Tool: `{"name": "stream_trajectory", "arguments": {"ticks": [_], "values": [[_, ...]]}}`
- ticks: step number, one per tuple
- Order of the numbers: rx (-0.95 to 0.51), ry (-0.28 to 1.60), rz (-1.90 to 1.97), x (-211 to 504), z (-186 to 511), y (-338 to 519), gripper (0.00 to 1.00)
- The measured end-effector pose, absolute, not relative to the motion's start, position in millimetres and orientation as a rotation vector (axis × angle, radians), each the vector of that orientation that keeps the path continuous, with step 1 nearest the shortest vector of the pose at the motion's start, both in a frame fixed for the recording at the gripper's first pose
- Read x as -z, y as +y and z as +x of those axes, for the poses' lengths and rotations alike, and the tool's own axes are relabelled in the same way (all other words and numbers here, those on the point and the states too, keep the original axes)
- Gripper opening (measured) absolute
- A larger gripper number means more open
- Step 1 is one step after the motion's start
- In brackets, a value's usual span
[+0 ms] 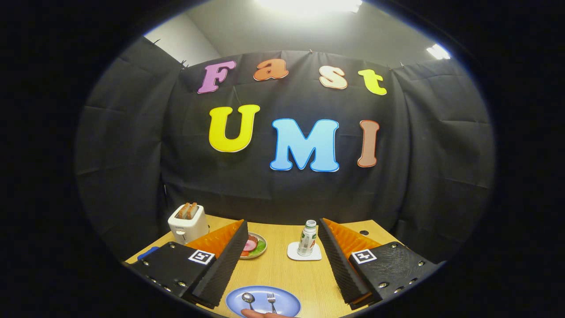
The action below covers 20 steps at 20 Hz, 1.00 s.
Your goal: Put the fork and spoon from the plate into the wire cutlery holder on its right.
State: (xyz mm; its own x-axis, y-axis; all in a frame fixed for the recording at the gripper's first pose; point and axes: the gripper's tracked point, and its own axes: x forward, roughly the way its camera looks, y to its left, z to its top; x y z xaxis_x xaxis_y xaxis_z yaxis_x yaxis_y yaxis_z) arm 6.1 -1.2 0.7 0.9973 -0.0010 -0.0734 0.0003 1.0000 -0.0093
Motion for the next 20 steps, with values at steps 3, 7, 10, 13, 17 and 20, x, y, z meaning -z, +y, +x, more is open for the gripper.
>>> {"name": "stream_trajectory", "arguments": {"ticks": [3, 7, 10, 13, 17, 20], "values": [[-0.017, 0.09, -0.028, 20.4, -0.2, -0.7, 0.97], [-0.109, 0.187, -0.037, 55.7, -12.2, 5.7, 0.97], [-0.132, 0.26, -0.025, 82.2, -17.9, 6.1, 0.97], [-0.132, 0.322, -0.021, 103.2, -17.4, 4.7, 0.97], [-0.137, 0.409, -0.021, 135.9, -16.4, 5.5, 0.97], [-0.144, 0.506, -0.018, 171.6, -20.4, 7.2, 0.97]]}}
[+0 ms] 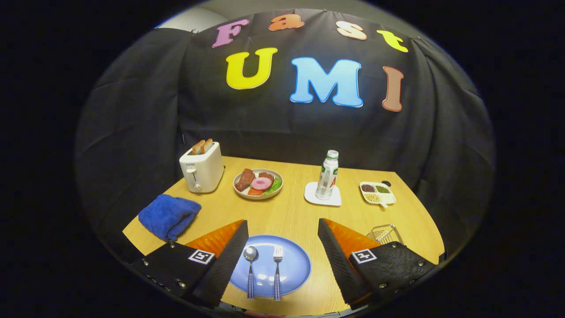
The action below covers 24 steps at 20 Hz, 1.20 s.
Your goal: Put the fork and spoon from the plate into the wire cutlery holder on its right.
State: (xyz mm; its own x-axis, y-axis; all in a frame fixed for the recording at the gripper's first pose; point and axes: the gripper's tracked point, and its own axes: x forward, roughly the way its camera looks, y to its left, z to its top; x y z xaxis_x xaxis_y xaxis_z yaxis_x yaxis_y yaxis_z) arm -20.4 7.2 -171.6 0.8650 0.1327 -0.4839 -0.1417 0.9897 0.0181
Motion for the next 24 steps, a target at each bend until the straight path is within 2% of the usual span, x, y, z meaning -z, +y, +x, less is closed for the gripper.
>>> {"name": "stream_trajectory", "arguments": {"ticks": [8, 14, 16, 18, 20, 23, 24], "values": [[-0.156, 0.686, -0.029, 240.6, -30.9, 1.9, 0.96], [-0.169, 0.891, -0.104, 298.1, -39.4, 2.2, 0.95], [-0.191, 0.945, -0.127, 313.2, -42.8, 5.5, 0.86], [-0.211, 0.981, -0.156, 325.2, -44.8, 9.8, 0.85], [-0.223, 1.013, -0.18, 331.5, -46.0, 13.4, 0.75], [-0.206, 1.089, -0.202, 345.8, -51.1, 12.3, 0.38], [-0.198, 1.102, -0.193, 348.7, -51.1, 12.8, 0.38]]}}
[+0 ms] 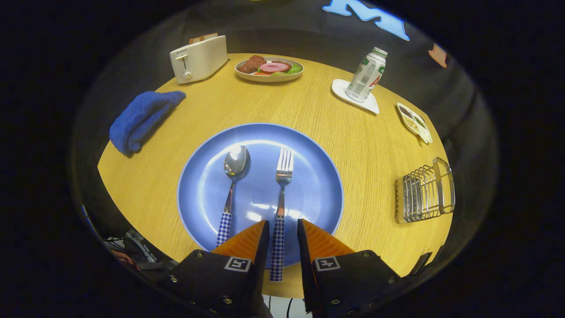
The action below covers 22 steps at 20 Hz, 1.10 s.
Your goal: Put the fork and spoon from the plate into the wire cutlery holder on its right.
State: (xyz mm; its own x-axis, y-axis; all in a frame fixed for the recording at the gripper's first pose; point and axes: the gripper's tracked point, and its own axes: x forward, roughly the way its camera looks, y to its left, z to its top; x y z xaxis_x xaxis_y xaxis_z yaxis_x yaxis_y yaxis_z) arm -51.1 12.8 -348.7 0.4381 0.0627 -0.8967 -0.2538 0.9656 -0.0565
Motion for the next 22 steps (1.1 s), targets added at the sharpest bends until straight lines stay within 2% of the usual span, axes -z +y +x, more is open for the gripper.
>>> {"name": "stream_trajectory", "arguments": {"ticks": [4, 5, 8, 16, 22], "values": [[-0.194, 1.139, -0.183, 356.6, -47.2, 13.9, 0.38], [-0.193, 1.161, -0.179, 353.9, -47.6, 14.4, 0.03], [-0.215, 1.181, -0.202, 351.0, -46.2, 15.2, 0.03], [-0.402, 1.241, -0.309, 316.0, -51.6, 5.3, 0.03], [-0.496, 1.301, -0.55, 280.9, -59.7, -45.9, 0.03]]}}
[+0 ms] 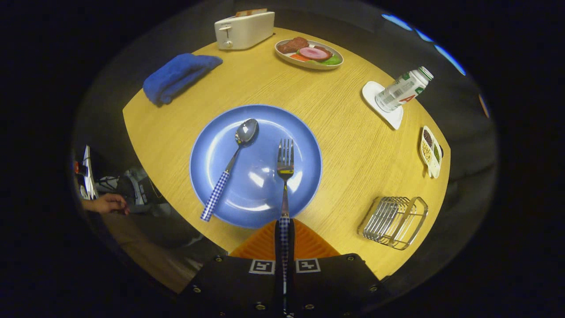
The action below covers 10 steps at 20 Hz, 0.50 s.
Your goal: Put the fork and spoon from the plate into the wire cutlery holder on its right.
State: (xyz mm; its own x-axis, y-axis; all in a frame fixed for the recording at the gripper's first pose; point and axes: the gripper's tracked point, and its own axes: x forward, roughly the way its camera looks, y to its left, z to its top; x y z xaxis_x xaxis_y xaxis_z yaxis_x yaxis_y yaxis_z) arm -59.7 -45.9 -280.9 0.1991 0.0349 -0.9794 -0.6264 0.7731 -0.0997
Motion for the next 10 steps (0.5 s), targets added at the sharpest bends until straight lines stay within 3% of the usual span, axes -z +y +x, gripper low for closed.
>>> {"name": "stream_trajectory", "arguments": {"ticks": [10], "values": [[-0.478, 1.373, -0.692, 233.6, -68.8, -122.9, 0.03]]}}
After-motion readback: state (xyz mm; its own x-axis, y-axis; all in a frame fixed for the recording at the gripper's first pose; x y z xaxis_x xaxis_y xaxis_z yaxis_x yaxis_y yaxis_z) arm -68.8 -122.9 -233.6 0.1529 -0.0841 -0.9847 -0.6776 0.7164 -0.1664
